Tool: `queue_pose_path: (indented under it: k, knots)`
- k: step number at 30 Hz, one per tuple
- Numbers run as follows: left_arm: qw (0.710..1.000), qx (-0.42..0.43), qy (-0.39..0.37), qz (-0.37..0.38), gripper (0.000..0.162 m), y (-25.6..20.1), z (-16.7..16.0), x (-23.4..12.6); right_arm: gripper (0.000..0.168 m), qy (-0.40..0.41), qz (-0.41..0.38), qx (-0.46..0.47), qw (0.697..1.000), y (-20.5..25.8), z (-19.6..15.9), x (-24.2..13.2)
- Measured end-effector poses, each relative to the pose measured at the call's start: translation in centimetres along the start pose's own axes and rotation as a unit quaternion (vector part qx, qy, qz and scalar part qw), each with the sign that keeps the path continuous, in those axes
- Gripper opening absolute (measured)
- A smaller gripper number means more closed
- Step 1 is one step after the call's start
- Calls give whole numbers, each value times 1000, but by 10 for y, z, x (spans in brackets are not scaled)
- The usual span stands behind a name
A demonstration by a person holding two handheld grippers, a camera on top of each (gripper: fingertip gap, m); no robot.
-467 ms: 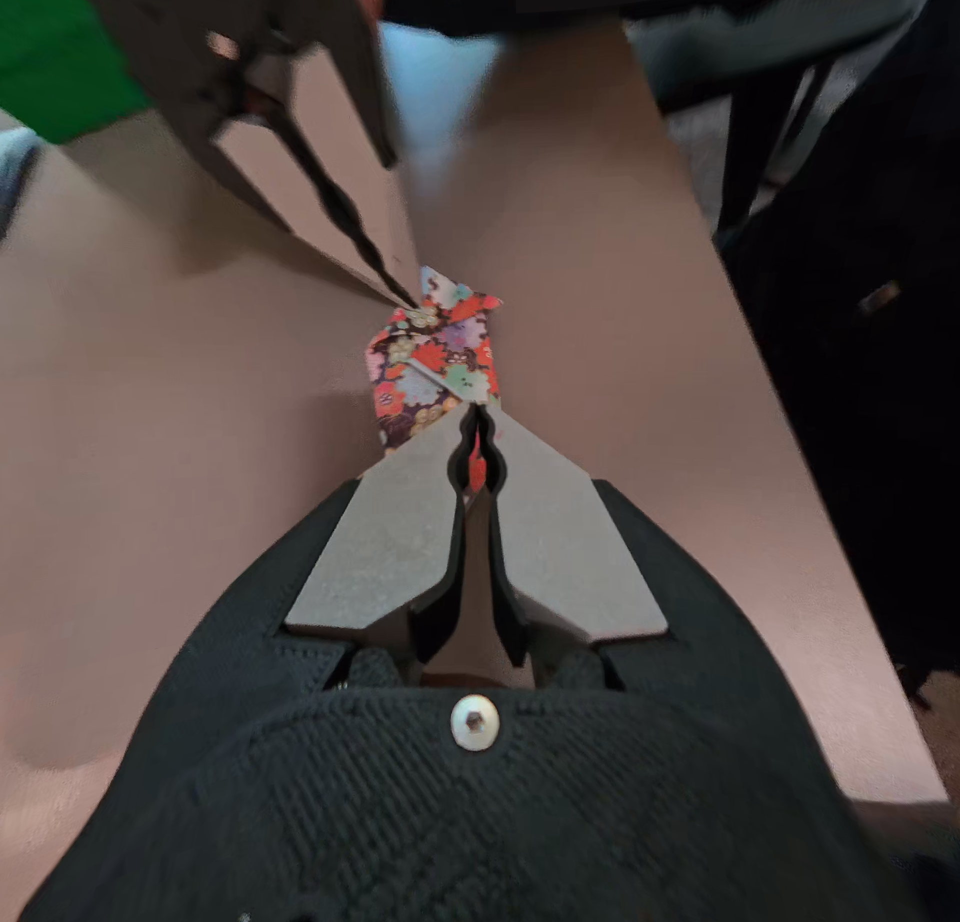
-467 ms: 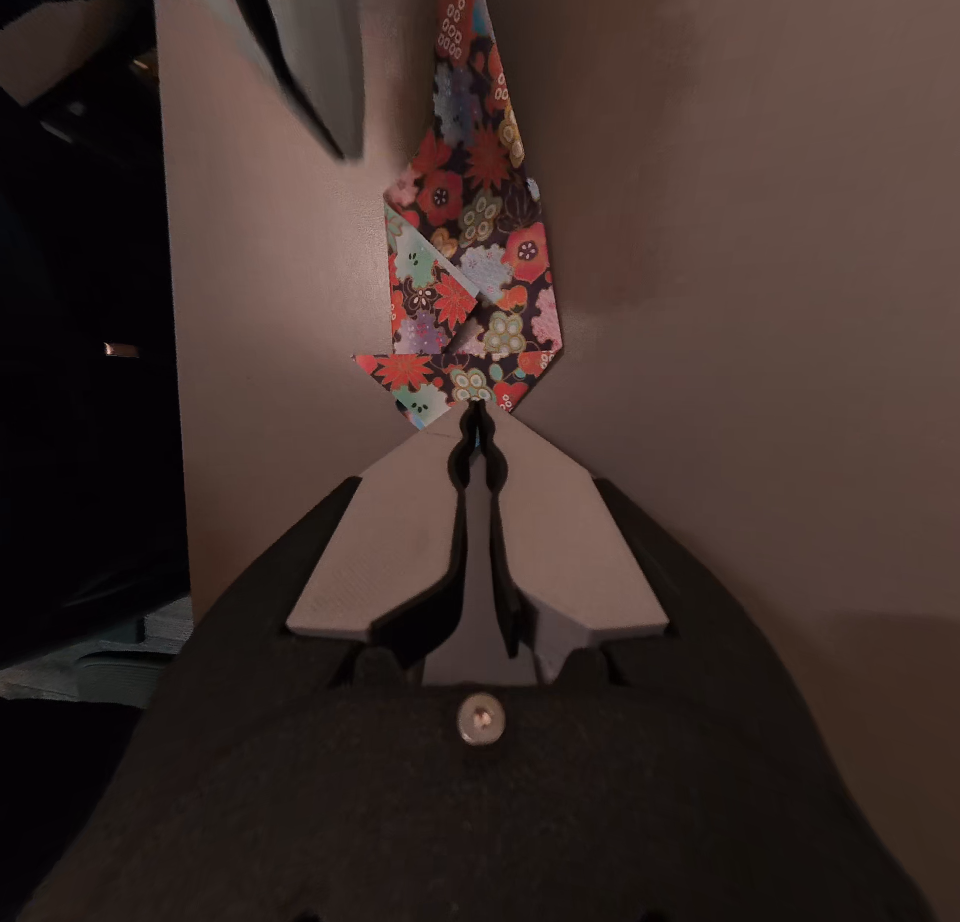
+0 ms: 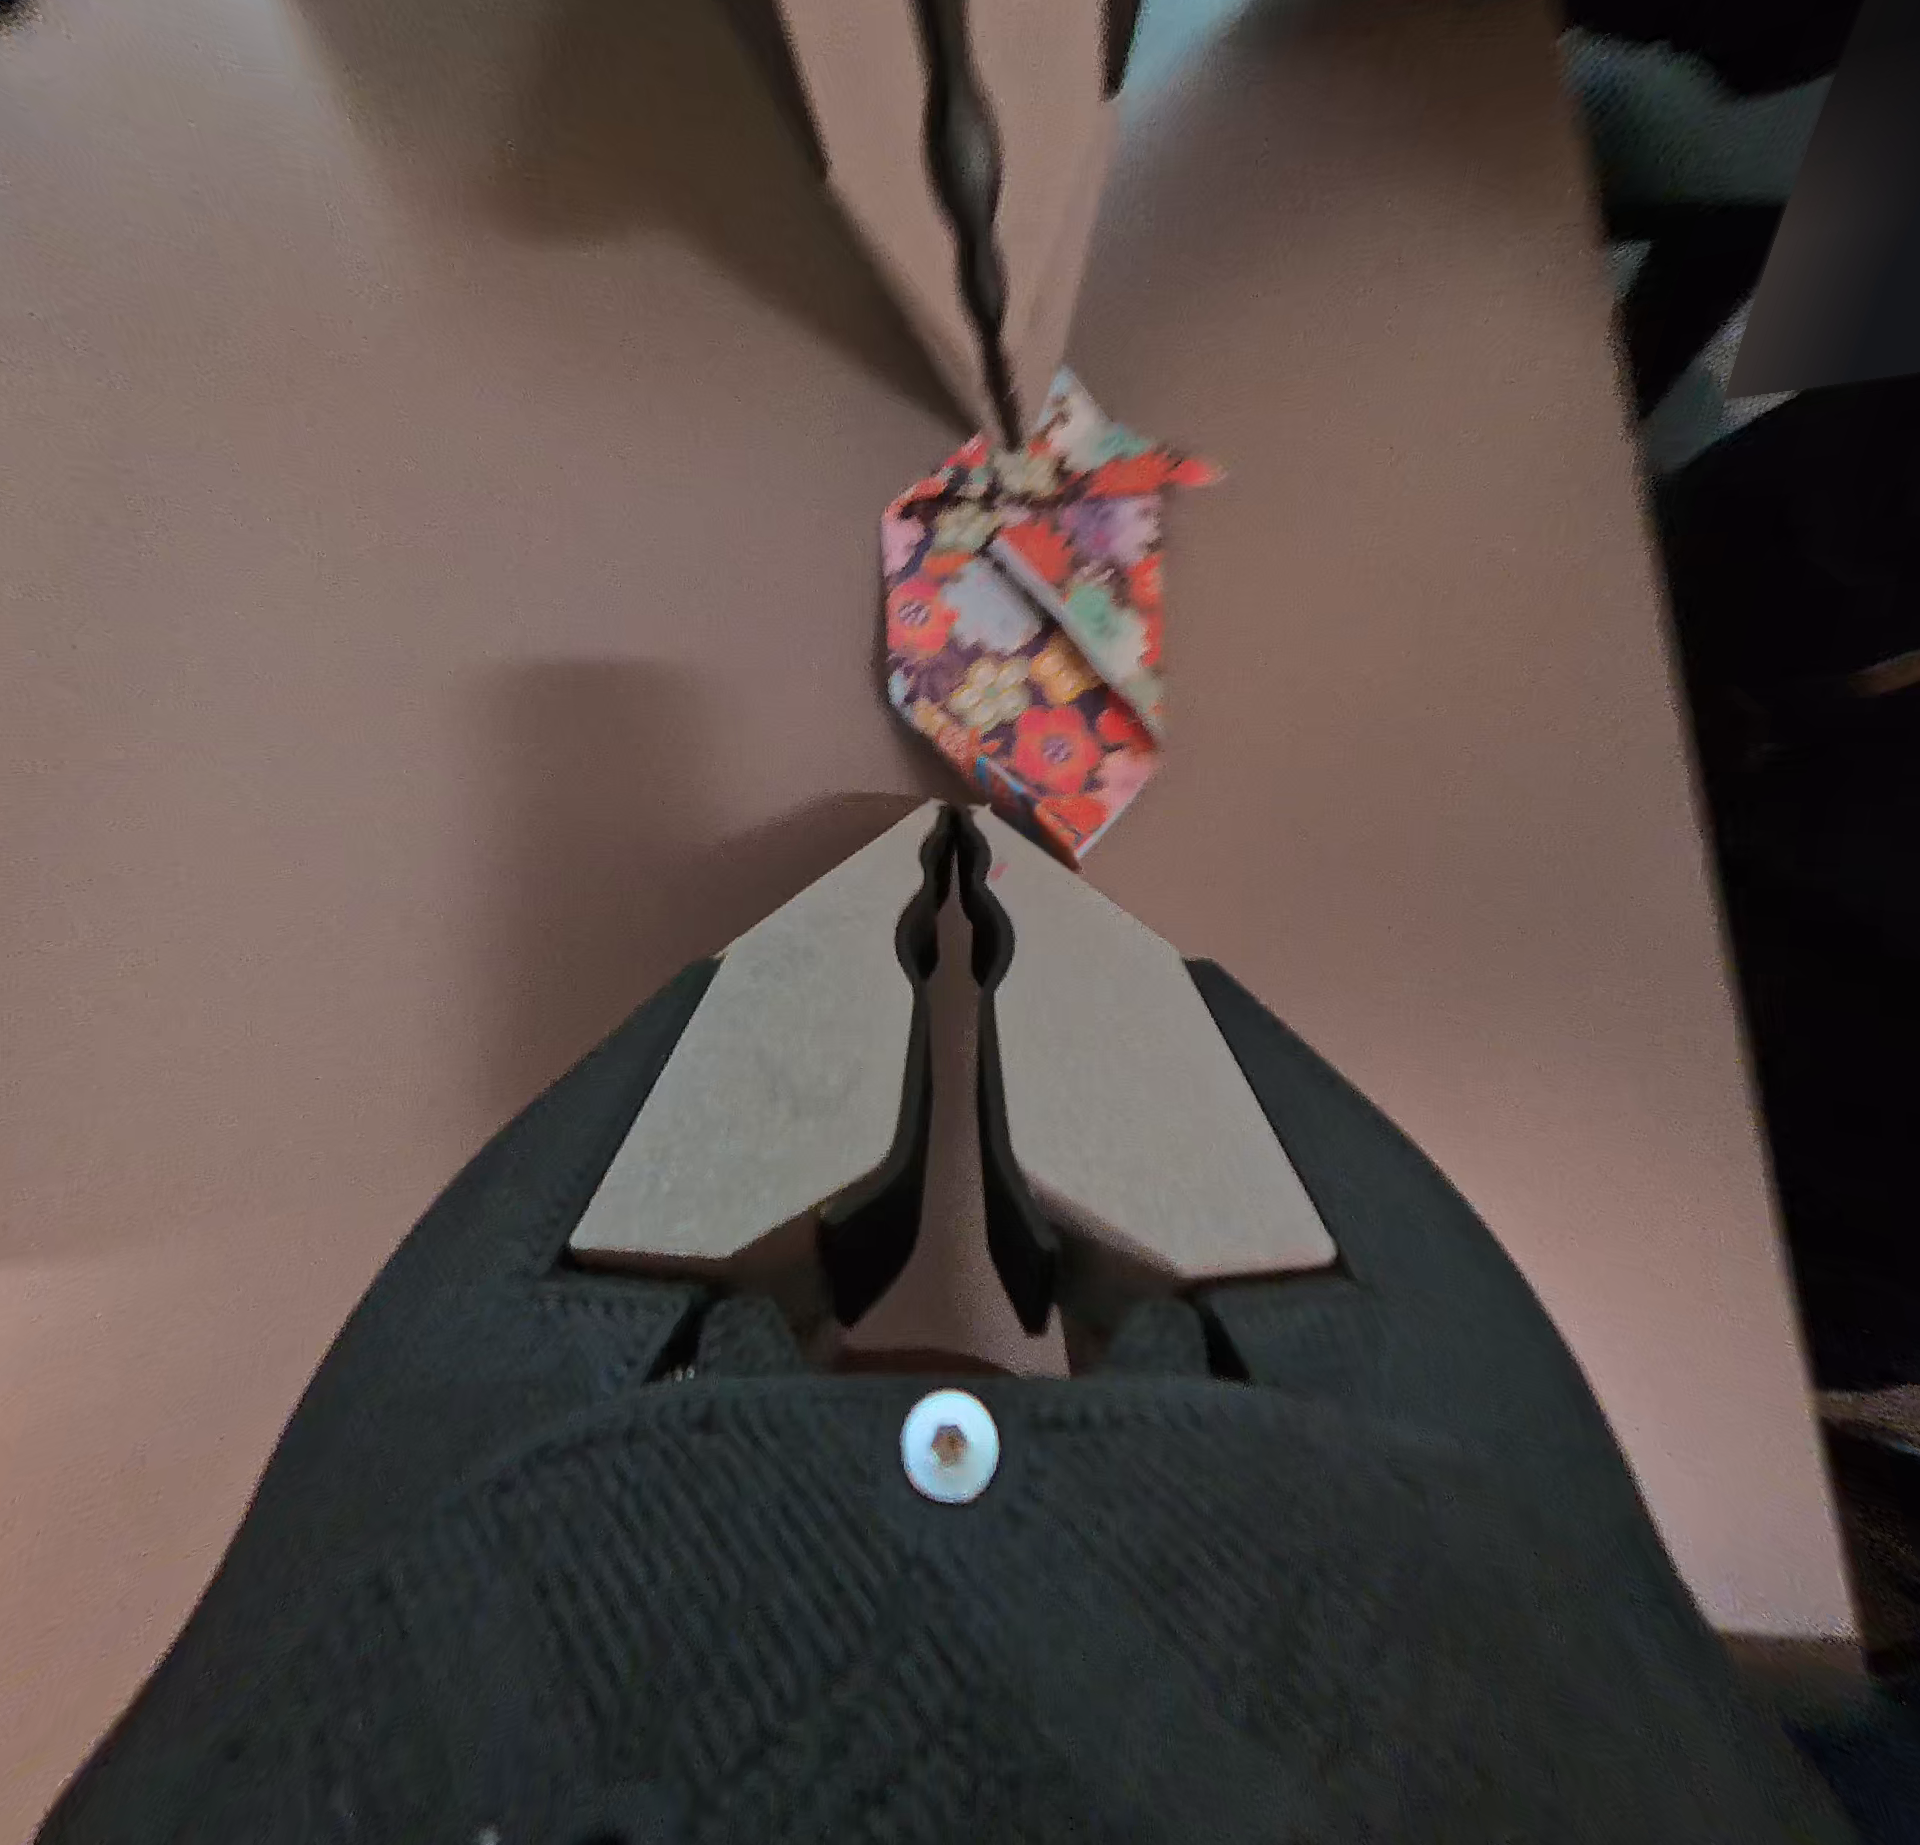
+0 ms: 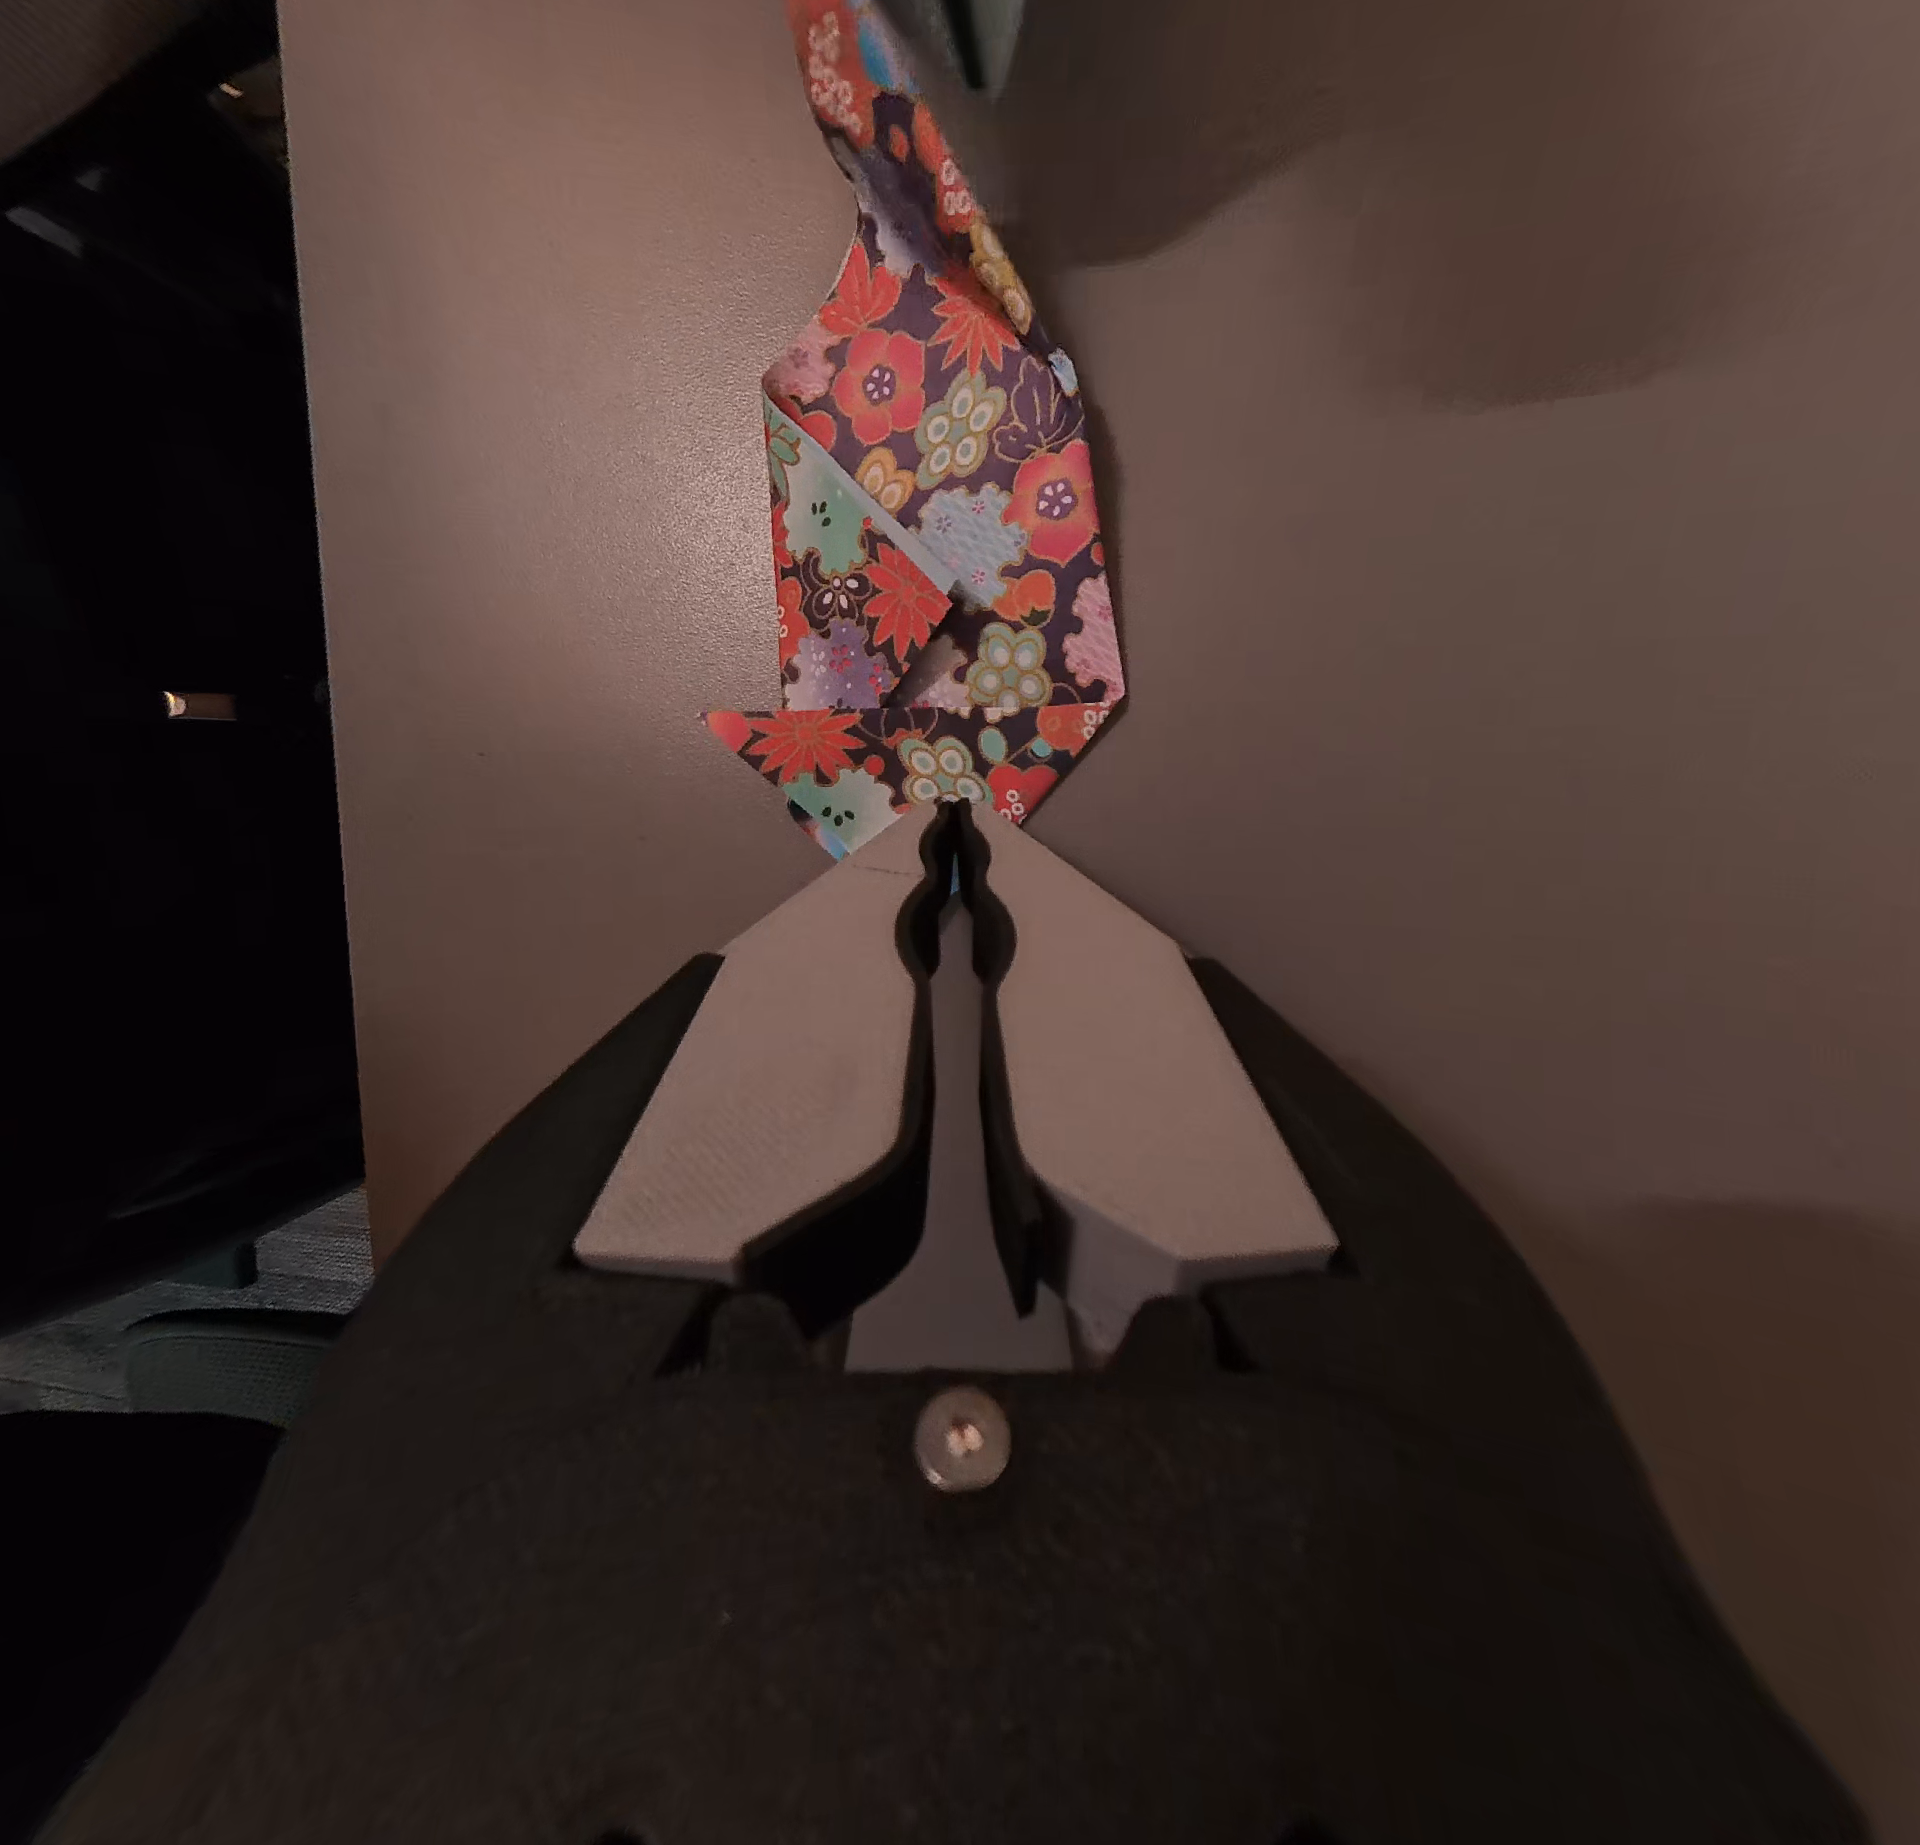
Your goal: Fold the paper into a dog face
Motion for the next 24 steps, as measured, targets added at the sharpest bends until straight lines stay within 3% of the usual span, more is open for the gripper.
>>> queue_pose_path:
  k: [1,5,10,17,20,24]
  knots:
    - [1000,1,-16,-12,0,-3,4,-2,0,0,1,2,1000,0,0,0]
    - [999,13,-29,-31,0,-10,11,0,0,0,6,7,1000,-1,0,0]
    - [996,39,40,-71,0,-24,3,18,0,0,6,8,1000,0,0,0]
    - [999,-14,-42,19,0,-2,-6,-43,0,-1,12,11,1000,-1,0,0]
    - [999,-27,9,-18,0,-8,-24,-34,0,-1,13,13,1000,-1,0,0]
    - [997,3,49,-61,0,-17,-23,-6,0,0,9,11,1000,-1,0,0]
Point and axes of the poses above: each gripper's, where its closed fingertips meet, x out along the fingers, z out of its top, y = z × x across the jaws, the point moved 7 cm from there along -x, back along the fingers, and after that the axes turned 12 degrees about x, right-handed, at the moved point
